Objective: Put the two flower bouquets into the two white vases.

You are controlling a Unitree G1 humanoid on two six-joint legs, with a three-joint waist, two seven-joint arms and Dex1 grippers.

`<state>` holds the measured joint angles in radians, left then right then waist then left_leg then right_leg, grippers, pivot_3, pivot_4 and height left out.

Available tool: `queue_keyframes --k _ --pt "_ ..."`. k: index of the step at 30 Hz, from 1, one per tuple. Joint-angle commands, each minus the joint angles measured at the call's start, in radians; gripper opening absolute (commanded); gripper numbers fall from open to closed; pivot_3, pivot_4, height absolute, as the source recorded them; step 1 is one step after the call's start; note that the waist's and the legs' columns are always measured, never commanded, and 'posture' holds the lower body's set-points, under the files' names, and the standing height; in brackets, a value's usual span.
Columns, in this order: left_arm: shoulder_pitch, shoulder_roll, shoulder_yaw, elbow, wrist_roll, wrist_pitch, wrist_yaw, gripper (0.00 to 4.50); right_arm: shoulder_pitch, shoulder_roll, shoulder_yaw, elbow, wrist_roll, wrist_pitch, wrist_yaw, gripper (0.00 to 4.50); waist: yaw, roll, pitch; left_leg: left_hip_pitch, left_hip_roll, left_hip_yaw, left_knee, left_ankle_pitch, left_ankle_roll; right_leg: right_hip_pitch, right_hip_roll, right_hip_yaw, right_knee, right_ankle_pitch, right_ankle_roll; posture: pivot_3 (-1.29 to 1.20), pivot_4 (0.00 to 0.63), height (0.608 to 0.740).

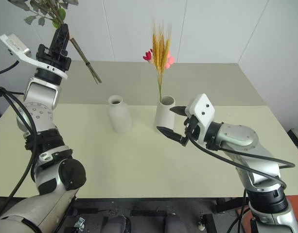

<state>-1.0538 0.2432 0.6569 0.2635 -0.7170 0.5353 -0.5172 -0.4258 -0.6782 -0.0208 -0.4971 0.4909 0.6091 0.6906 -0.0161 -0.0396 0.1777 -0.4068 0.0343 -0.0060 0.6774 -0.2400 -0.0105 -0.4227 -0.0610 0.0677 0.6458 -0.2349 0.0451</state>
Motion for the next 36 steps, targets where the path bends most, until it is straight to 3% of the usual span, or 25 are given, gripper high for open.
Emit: queue_keyframes --k 1,9,13,36 --pt "-0.015 0.039 -0.064 0.060 -0.023 -0.041 -0.109 0.06 0.017 0.006 -0.051 -0.075 0.002 -0.007 -0.043 4.25 0.000 0.000 0.000 0.000 0.000 0.000 0.001 0.000 0.000 0.000 0.000 0.000 0.000 0.000 0.000 0.00 0.150 0.740" --pt "-0.066 0.105 -0.183 0.326 0.090 -0.224 -0.245 0.06 0.093 0.021 -0.080 -0.140 0.003 -0.004 -0.117 4.25 0.001 0.000 0.000 0.000 0.000 0.000 0.001 0.000 0.000 0.000 0.000 0.000 0.000 0.000 0.000 0.00 0.150 0.740" --pt "-0.104 0.088 -0.176 0.405 0.060 -0.267 -0.294 0.06 0.094 0.019 -0.070 -0.130 -0.009 -0.015 -0.120 4.25 0.001 0.000 0.000 0.000 0.000 0.000 0.001 0.000 0.000 0.000 0.000 0.000 0.000 0.000 0.000 0.00 0.150 0.740" --pt "0.001 0.040 -0.293 0.457 0.183 -0.502 -0.385 0.06 0.099 0.015 -0.094 -0.127 -0.028 -0.038 -0.115 4.25 0.002 0.000 0.000 -0.001 0.000 0.000 0.001 0.000 0.000 0.000 0.000 0.000 -0.001 0.000 0.000 0.00 0.150 0.740"
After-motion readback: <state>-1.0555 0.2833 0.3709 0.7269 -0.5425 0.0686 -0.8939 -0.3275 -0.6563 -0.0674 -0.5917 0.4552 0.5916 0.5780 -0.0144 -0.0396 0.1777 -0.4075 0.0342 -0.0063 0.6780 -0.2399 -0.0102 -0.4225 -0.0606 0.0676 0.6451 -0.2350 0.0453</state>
